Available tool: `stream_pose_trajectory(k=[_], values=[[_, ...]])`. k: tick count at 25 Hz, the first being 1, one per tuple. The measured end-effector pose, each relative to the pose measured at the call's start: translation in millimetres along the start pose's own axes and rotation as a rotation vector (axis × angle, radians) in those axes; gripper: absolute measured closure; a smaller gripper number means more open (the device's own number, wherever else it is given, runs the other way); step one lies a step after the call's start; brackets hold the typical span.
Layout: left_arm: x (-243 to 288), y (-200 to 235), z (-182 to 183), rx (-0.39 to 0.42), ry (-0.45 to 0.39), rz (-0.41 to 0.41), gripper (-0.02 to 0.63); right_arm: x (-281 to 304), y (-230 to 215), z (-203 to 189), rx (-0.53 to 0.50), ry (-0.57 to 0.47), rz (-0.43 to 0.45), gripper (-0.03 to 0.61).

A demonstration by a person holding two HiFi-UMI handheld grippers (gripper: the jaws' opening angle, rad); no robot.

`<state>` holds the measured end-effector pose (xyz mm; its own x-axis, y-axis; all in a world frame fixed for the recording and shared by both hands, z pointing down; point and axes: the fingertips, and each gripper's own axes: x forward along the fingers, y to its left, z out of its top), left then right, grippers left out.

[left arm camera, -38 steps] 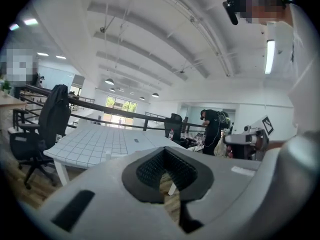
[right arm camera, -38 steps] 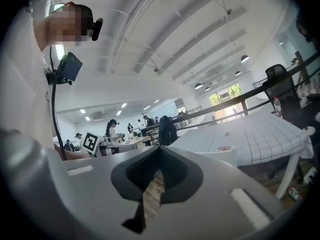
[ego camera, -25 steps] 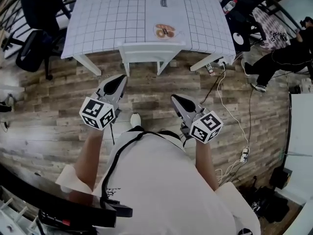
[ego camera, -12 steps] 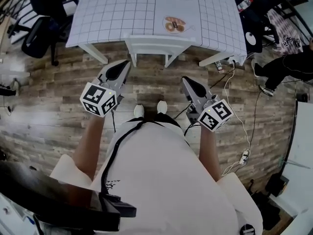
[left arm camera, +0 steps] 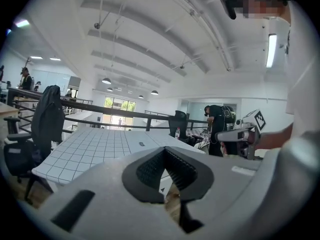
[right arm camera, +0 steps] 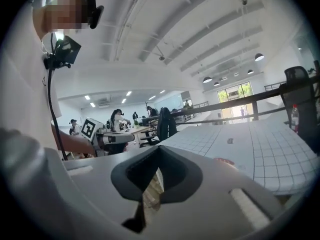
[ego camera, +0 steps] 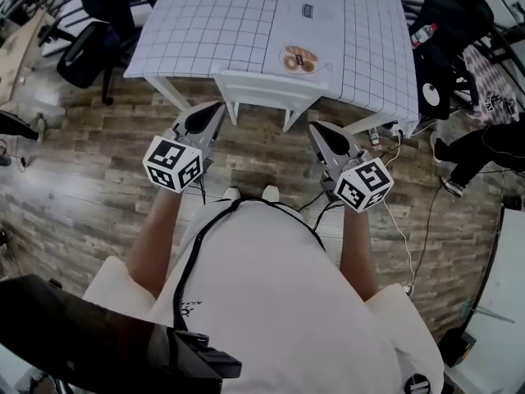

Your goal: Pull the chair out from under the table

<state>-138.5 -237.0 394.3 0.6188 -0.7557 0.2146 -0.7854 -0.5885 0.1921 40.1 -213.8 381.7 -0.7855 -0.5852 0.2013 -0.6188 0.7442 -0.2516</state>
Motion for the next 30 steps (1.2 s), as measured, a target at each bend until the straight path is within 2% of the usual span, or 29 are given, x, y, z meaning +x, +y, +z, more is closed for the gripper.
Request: stream_pose_trajectory(k=[3,9,19,22,26,30], values=[[9,4,-6,0.018,0.031,0.011,0.607,4,-19,2,-0.063,0.044,0.007,0.572],[31,14,-29,0.091,0.141,0.008,0.606,13,-66,-1,-0.079,0.090,-0.012,0.572],[83,98,-46,0.300,0.303,0.053,0.606,41,-159,-29,-0.243,0.255,-0.117,0.571],[97,120,-47,0.318,0.325,0.060,0.606,50,-176,-36,-0.290,0.300,-0.119,0.565],[117,142,-54,0.355,0.377,0.034,0.577,61,-194,-42,-0.331,0.352,-0.103,0.520],[130,156,-71,0.387,0.455,-0.003,0.505,72,-211,-50,-0.348,0.402,-0.079,0.466]])
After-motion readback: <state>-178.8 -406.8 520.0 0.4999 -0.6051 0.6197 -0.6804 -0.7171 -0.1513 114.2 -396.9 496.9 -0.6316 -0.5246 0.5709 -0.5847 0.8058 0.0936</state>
